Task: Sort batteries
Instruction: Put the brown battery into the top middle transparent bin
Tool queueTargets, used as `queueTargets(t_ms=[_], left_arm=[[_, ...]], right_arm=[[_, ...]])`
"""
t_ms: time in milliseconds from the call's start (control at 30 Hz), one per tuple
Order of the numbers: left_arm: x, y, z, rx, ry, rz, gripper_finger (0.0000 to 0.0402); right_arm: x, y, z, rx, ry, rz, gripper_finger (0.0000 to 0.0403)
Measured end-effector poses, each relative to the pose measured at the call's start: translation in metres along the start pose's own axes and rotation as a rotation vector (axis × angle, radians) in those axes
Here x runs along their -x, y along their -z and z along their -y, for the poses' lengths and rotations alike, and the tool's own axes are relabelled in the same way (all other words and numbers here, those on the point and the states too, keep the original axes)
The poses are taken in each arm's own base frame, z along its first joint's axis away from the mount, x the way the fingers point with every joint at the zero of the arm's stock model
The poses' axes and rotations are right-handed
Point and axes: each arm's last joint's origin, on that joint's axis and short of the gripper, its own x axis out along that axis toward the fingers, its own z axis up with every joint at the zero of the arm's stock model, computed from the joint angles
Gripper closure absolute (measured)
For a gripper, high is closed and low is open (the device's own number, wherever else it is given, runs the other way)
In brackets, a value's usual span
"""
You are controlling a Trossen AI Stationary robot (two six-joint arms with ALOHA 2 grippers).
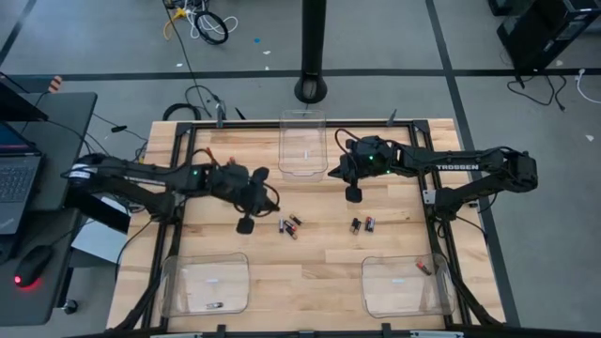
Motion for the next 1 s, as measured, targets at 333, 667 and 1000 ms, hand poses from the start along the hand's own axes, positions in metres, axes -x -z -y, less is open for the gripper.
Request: queueTargets(t_ms=[333,667,1000], left_arm=[[-0.009,0.043,-0.022,0.020,0.030,0.137,0.0399],[-0.009,0.069,-0.028,0.090,-0.033,0.146,0.0399],[-0.011,0.074,-0.032,0.107,-0.169,0.085,0.0398]], right_arm=[[-0.004,0.002,-0.004,-0.111,0.037,-0.024,0.0374],[-0.041,0.006,-0.023,-0.108,-0.001,-0.029,0.0370],[-0.048,0.007,-0.053,-0.170,0.014,-0.047,0.0349]])
